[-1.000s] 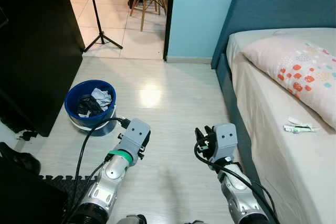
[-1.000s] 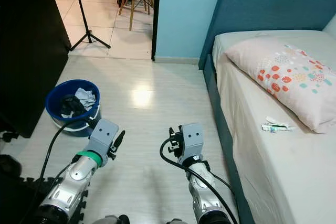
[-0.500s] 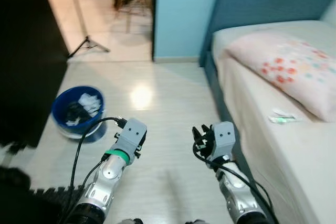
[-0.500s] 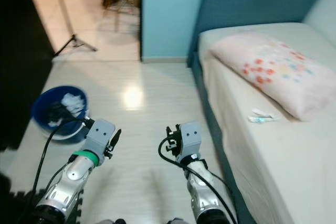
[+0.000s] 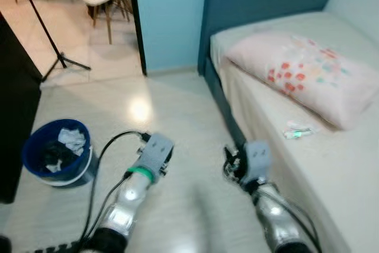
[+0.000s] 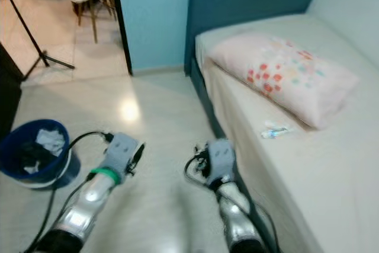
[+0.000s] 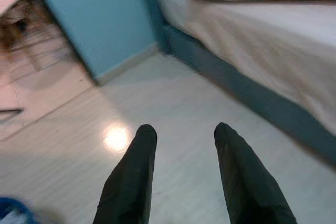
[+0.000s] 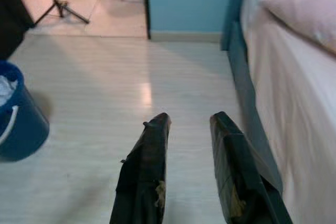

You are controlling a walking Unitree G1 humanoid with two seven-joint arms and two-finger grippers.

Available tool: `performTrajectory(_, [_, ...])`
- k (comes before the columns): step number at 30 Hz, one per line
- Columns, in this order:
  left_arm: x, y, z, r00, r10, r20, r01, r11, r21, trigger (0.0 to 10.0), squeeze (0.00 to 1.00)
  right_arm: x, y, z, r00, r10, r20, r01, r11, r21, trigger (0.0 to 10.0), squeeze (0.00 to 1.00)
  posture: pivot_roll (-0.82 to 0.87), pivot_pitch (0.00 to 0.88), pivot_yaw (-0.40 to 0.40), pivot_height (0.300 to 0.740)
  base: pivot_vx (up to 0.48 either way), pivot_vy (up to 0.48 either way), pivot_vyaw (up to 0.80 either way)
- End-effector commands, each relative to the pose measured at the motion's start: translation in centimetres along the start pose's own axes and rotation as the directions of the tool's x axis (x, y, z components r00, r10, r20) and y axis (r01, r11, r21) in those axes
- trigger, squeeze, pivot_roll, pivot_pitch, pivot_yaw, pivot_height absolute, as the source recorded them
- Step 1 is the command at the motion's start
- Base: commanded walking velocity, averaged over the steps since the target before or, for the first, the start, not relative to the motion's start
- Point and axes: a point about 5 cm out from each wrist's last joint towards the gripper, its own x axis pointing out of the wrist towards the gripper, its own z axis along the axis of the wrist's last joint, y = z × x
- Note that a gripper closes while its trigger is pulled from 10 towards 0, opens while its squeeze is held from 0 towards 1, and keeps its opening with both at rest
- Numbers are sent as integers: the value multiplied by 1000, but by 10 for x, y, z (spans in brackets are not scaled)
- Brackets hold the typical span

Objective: Clean up the room

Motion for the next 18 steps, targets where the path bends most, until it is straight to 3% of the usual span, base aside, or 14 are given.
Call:
performTrajectory(1, [-6,10,-13,999,25,-47,-24,1000,20,10000,0,2,14,-1,999,36,1,-36,999,17,10000,0,18,43,25,740,465,0,0])
performTrajectory(18, [-6,10,-13,999,22,-48,-21,999,28,10000,0,2,14,-2,1000,29,-3,-29,999,22,10000,0,18,44,28,740,465,0,0])
